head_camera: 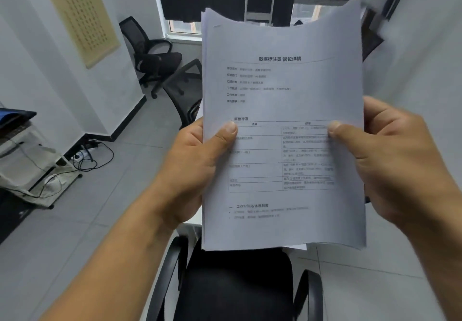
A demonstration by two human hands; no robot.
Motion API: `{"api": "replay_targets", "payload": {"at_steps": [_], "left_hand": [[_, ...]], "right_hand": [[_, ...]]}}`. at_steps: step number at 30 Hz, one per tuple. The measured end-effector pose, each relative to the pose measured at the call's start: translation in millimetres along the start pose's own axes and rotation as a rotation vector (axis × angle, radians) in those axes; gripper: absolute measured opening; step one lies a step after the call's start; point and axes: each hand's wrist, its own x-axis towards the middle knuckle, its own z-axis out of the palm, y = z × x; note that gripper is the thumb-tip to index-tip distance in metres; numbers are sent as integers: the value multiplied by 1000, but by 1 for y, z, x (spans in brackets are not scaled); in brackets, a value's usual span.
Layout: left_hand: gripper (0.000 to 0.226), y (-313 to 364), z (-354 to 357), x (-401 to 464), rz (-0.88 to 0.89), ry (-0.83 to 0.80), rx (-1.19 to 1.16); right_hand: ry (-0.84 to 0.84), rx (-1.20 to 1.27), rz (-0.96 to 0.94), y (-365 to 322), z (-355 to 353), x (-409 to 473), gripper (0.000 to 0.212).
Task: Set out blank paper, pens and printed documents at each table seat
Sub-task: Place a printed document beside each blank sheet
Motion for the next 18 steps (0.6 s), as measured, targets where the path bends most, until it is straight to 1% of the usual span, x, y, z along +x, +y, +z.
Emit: {"api": "replay_targets", "payload": {"at_steps": [4, 9, 13, 18], "left_hand": [[28, -34, -8, 2, -65, 54, 14], [29, -78, -12, 11, -176, 114, 52], [24, -108, -14, 20, -226, 144, 69], [23, -141, -21, 29, -277, 160, 157]], "right_hand": [[5, 40, 63, 41, 3, -2, 27], [114, -6, 139, 85, 0, 1, 19], [191, -1, 201, 115, -4, 0, 20], [200, 15, 268, 154, -9, -8, 22]]}}
